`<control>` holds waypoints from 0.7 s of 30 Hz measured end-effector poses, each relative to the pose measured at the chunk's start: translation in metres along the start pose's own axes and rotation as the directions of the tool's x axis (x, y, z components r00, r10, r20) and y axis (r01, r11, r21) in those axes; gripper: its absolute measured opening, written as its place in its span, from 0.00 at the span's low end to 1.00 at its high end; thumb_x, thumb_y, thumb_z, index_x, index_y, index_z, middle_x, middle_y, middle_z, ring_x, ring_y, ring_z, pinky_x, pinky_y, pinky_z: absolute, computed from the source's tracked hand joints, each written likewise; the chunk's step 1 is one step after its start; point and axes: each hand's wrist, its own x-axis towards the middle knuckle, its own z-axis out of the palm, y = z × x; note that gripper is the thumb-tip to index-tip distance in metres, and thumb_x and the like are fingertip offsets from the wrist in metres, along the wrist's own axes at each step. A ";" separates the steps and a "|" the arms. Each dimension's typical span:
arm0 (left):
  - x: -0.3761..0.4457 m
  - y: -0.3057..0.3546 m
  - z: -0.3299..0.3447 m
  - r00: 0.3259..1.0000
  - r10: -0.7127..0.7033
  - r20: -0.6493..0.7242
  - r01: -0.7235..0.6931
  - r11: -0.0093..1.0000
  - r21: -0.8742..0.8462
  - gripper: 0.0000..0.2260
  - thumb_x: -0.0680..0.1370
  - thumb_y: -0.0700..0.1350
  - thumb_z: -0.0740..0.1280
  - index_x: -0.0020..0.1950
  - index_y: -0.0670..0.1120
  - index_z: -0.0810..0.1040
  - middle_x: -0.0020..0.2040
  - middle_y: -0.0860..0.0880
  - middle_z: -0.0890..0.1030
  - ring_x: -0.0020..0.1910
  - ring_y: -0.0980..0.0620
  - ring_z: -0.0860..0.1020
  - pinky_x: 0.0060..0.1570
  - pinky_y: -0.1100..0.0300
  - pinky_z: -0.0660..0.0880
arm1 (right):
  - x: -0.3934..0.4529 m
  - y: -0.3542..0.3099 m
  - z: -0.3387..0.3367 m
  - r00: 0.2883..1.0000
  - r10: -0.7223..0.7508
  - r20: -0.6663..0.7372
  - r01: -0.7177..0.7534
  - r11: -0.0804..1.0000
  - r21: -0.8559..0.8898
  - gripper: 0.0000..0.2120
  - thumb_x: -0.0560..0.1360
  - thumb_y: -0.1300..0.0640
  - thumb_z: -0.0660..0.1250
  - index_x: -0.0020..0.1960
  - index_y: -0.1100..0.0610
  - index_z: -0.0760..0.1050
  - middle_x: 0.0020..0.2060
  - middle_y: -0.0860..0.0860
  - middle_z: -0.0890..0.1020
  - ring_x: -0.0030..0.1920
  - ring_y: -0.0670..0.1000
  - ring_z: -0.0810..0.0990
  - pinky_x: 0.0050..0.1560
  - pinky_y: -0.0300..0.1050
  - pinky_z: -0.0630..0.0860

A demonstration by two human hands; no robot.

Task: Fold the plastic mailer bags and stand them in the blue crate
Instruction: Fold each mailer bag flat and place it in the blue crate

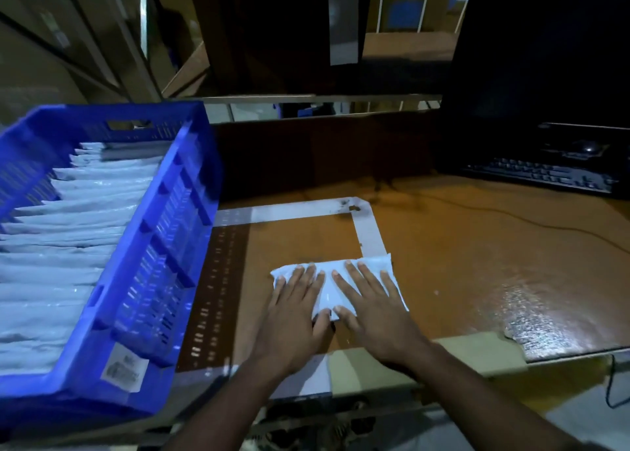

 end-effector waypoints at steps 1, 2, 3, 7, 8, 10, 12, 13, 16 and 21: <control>0.004 -0.001 -0.002 0.999 -0.054 -0.007 0.054 0.998 -0.031 0.34 0.79 0.63 0.51 0.83 0.51 0.57 0.83 0.53 0.50 0.82 0.53 0.49 0.80 0.53 0.44 | 0.005 0.001 -0.007 1.000 0.002 0.025 -0.002 1.000 0.015 0.33 0.78 0.32 0.36 0.81 0.41 0.44 0.79 0.42 0.40 0.80 0.46 0.38 0.78 0.51 0.35; 0.008 -0.003 -0.006 0.994 -0.108 -0.002 0.108 0.993 -0.042 0.37 0.77 0.65 0.51 0.83 0.51 0.55 0.83 0.53 0.49 0.82 0.54 0.48 0.78 0.56 0.42 | 0.009 0.002 -0.012 0.999 0.012 0.036 -0.012 1.000 0.025 0.36 0.76 0.31 0.34 0.81 0.41 0.46 0.80 0.42 0.43 0.80 0.45 0.40 0.78 0.50 0.37; 0.010 -0.004 -0.007 0.990 -0.139 -0.007 0.139 0.990 -0.032 0.40 0.75 0.67 0.51 0.83 0.50 0.53 0.83 0.53 0.48 0.82 0.55 0.46 0.78 0.57 0.40 | 0.010 0.003 -0.017 0.999 0.030 0.023 -0.031 0.999 0.036 0.38 0.75 0.30 0.34 0.81 0.42 0.50 0.81 0.42 0.47 0.80 0.44 0.43 0.78 0.49 0.40; -0.001 -0.008 -0.008 0.972 -0.233 -0.012 0.233 0.969 0.078 0.47 0.73 0.72 0.50 0.84 0.46 0.47 0.84 0.49 0.44 0.82 0.54 0.41 0.80 0.51 0.38 | -0.007 0.016 -0.013 0.992 0.071 -0.103 -0.072 0.997 0.003 0.29 0.82 0.34 0.43 0.81 0.42 0.53 0.81 0.43 0.53 0.79 0.43 0.50 0.76 0.49 0.47; -0.003 -0.009 -0.010 0.962 -0.271 -0.017 0.272 0.958 0.095 0.49 0.72 0.74 0.50 0.84 0.45 0.46 0.84 0.48 0.44 0.82 0.53 0.40 0.79 0.50 0.37 | -0.010 0.017 -0.011 0.992 0.063 -0.107 -0.062 0.998 0.008 0.28 0.83 0.36 0.45 0.81 0.42 0.51 0.81 0.43 0.51 0.79 0.43 0.48 0.77 0.49 0.44; -0.002 -0.011 -0.015 0.942 -0.335 -0.002 0.332 0.932 0.147 0.53 0.69 0.78 0.48 0.83 0.44 0.45 0.84 0.47 0.43 0.82 0.51 0.40 0.79 0.47 0.36 | -0.011 0.017 -0.009 0.994 0.067 -0.086 -0.067 0.998 0.007 0.28 0.84 0.38 0.46 0.81 0.43 0.49 0.81 0.44 0.48 0.80 0.44 0.44 0.77 0.49 0.39; -0.001 -0.012 -0.020 0.930 -0.365 0.025 0.355 0.917 0.181 0.56 0.68 0.81 0.46 0.83 0.44 0.43 0.84 0.47 0.42 0.82 0.51 0.39 0.78 0.44 0.34 | -0.009 0.014 -0.011 0.993 0.093 -0.078 -0.093 0.996 -0.001 0.28 0.83 0.39 0.49 0.81 0.43 0.51 0.81 0.45 0.47 0.80 0.47 0.41 0.77 0.51 0.37; 0.000 -0.010 -0.024 0.932 -0.361 0.021 0.351 0.918 0.185 0.55 0.68 0.81 0.44 0.83 0.44 0.43 0.84 0.47 0.42 0.82 0.51 0.39 0.77 0.44 0.34 | -0.007 0.012 -0.015 0.991 0.099 -0.085 -0.100 0.995 -0.004 0.27 0.83 0.40 0.51 0.81 0.44 0.53 0.81 0.46 0.48 0.80 0.48 0.40 0.76 0.54 0.36; 0.013 0.002 -0.029 0.968 -0.248 -0.026 0.249 0.962 0.112 0.46 0.74 0.74 0.38 0.83 0.46 0.45 0.84 0.49 0.43 0.81 0.53 0.39 0.78 0.52 0.35 | 0.009 0.006 -0.023 0.992 0.063 -0.110 -0.064 0.998 -0.010 0.28 0.82 0.38 0.49 0.79 0.46 0.58 0.81 0.49 0.52 0.81 0.49 0.44 0.76 0.57 0.34; 0.021 0.012 -0.007 0.997 -0.077 0.013 0.077 0.997 0.019 0.37 0.80 0.66 0.33 0.84 0.48 0.49 0.83 0.52 0.47 0.81 0.57 0.42 0.78 0.60 0.38 | 0.018 0.000 0.003 0.996 -0.001 -0.086 -0.006 0.997 -0.074 0.38 0.79 0.33 0.30 0.81 0.48 0.58 0.80 0.51 0.58 0.81 0.52 0.50 0.76 0.62 0.41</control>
